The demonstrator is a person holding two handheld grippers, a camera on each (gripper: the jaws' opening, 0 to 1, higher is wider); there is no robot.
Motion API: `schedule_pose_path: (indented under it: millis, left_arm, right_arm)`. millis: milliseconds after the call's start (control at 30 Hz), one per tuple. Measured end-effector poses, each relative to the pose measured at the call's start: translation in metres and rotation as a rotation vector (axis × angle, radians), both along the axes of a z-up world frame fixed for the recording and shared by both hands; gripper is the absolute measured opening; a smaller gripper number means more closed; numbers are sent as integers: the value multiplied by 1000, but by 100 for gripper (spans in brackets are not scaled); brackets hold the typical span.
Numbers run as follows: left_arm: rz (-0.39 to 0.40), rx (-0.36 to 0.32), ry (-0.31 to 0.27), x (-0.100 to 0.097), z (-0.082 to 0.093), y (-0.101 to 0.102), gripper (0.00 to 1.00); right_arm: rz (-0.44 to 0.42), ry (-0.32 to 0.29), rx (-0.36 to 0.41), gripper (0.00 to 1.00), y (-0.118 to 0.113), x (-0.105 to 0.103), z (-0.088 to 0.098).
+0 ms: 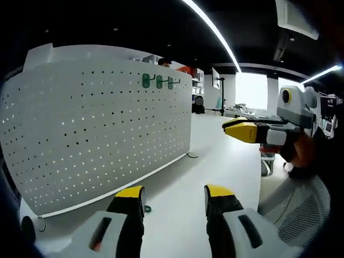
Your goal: Insert the hook assembly into the mounting plate slot until the hook locks in place.
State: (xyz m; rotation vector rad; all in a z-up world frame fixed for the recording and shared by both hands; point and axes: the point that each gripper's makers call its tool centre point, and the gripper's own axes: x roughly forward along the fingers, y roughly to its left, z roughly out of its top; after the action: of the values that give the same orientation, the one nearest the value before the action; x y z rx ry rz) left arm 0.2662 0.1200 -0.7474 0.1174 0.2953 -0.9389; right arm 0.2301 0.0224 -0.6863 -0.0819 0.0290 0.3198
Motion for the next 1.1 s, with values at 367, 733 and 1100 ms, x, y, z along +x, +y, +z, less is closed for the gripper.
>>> schedule_pose_path:
  millis: [367,733,1100]
  left_arm:
    - [63,49,80,33,-43,-3,44]
    - [100,110,110,54,-84,-12,38]
    - [163,122,150,79,-113,-9,35]
  right_arm:
    - [5,3,0,11,1,1,-1]
    - [5,14,9,11,0,2,-3]
    - [12,35,15,11,1,5,-7]
